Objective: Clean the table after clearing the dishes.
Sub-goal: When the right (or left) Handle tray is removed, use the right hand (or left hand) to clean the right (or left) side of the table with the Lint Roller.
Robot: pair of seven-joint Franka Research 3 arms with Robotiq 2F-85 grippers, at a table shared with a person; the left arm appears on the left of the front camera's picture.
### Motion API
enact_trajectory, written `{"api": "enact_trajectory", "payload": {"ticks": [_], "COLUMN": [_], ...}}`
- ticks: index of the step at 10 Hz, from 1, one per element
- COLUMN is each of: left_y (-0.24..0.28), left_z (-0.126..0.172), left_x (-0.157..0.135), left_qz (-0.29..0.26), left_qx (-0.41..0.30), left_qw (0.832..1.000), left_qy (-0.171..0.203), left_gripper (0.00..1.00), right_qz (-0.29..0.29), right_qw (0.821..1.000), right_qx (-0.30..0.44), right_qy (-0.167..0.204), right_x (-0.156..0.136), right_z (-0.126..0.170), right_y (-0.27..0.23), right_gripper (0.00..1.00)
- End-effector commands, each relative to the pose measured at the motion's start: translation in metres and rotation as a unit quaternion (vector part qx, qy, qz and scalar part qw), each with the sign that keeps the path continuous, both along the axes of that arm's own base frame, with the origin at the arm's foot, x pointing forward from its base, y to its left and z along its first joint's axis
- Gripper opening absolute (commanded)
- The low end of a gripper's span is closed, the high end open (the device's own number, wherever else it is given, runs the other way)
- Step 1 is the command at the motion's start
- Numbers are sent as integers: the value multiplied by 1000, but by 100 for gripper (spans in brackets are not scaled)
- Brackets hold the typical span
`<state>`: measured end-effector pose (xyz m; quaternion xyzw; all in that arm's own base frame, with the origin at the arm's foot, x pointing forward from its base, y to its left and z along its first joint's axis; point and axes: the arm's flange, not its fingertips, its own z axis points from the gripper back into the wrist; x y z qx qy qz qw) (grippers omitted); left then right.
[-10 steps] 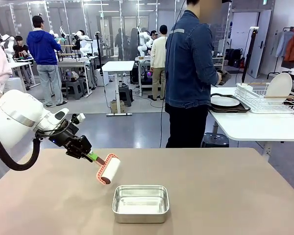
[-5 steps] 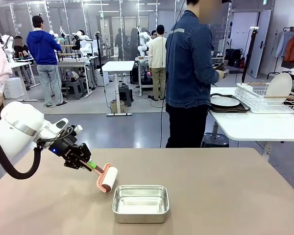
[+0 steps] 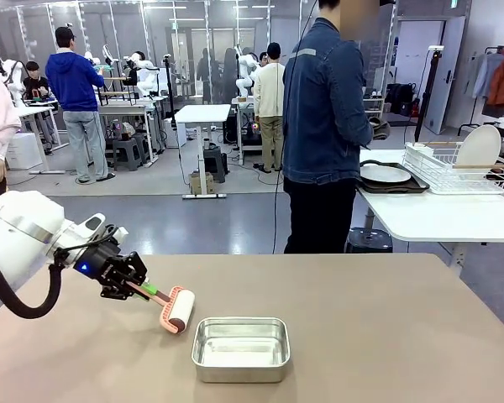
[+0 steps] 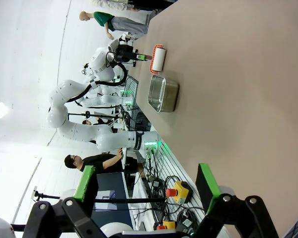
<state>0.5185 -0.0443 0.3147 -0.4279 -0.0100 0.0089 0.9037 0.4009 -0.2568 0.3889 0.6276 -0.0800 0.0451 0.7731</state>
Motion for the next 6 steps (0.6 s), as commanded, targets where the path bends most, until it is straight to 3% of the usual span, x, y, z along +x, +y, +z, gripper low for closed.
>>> {"api": "enact_trajectory", "payload": {"ticks": [1,6], "left_y": [33,158], "left_z": [-21,-8], "left_x": [-6,-14], "left_qz": [6,10], "left_qx": [27,101], "left_qw": [1000,994], "left_qy": [-7,-42], "left_gripper": [20,20], "right_qz": [0,0], "right_qw": [1000,1000], "right_qx": [-7,-7], "right_qy": [0,0], "right_x": [-4,-4], "right_z": [1,1], "right_y": [4,4], "right_gripper": [100,100]}}
